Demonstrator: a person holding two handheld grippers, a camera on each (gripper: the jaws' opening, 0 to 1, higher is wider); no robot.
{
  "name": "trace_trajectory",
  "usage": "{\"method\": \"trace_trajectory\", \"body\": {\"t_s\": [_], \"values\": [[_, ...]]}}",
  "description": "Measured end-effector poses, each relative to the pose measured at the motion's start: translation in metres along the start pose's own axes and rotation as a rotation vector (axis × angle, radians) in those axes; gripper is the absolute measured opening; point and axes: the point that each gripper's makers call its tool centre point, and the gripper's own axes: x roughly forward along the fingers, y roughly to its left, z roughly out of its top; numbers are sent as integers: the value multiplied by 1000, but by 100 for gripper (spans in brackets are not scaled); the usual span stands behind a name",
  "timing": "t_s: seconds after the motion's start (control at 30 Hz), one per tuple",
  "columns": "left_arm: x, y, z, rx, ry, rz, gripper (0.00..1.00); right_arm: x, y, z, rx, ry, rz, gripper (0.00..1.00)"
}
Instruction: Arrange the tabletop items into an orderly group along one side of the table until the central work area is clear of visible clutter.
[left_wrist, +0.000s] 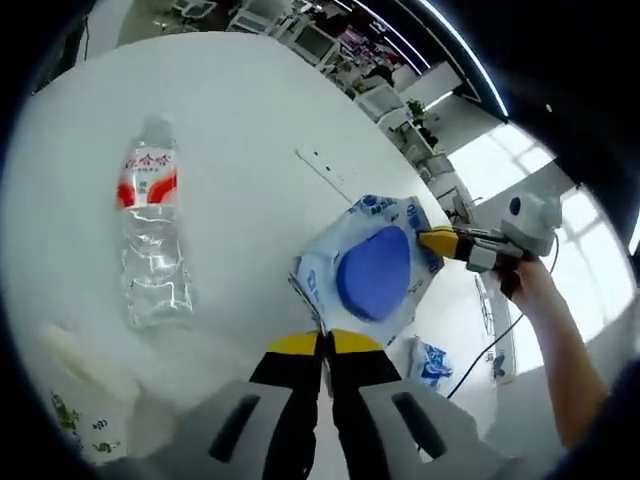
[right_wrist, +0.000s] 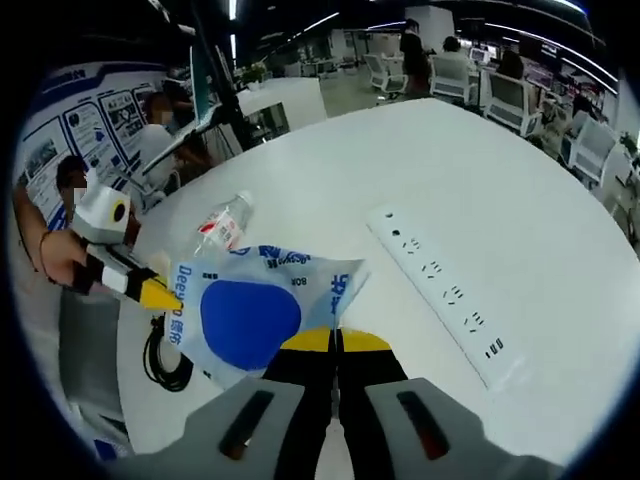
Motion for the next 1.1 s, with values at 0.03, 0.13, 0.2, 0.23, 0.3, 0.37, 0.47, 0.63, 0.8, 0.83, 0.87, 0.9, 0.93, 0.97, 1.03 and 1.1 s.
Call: {"method": "trace_trajectory", "body": {"t_s": [0.03, 0.13, 0.2, 0.23, 0.3, 0.37, 0.47, 0.63, 0.8, 0.83, 0.87, 0.9, 0.93, 0.97, 1.03, 1.1], "values": [[-2, -4, 5, 14, -5, -20, 0, -4, 0, 1, 12, -12, -12, 0], [-8, -10, 15, 50, -24, -36, 0, -21, 3, 3, 50, -50, -38, 0], [-13, -16, 21, 91, -34, -50, 0, -28, 6, 2, 63, -58, -53, 0], [-15, -19, 24, 97, -36, -57, 0, -32, 8, 2, 73, -71, -69, 0], [-19, -25, 28, 117, -40, -72, 0, -40, 10, 3, 99, -92, -93, 0], [-22, -29, 31, 134, -45, -83, 0, -49, 12, 4, 134, -117, -116, 0], [-28, -37, 37, 168, -44, -110, 0, -58, 15, 4, 166, -147, -142, 0], [-34, -45, 46, 213, -45, -132, 0, -76, 26, 1, 257, -216, -191, 0], [-40, -53, 51, 280, -17, -164, 0, -93, 37, -3, 374, -298, -249, 0], [-41, -53, 52, 283, -16, -167, 0, -94, 40, -6, 395, -305, -256, 0], [-42, -54, 53, 295, -15, -167, 0, -95, 42, -8, 413, -312, -258, 0], [-42, -55, 53, 315, -9, -170, 0, -97, 45, -10, 447, -334, -270, 0], [-42, -56, 52, 328, 3, -177, 0, -100, 47, -14, 476, -348, -290, 0], [-42, -56, 52, 334, 9, -178, 0, -100, 48, -16, 484, -350, -293, 0], [-42, -57, 49, 350, 25, -183, 0, -102, 52, -23, 526, -367, -311, 0], [-41, -59, 47, 376, 40, -188, 0, -102, 55, -31, 547, -371, -325, 0]]}}
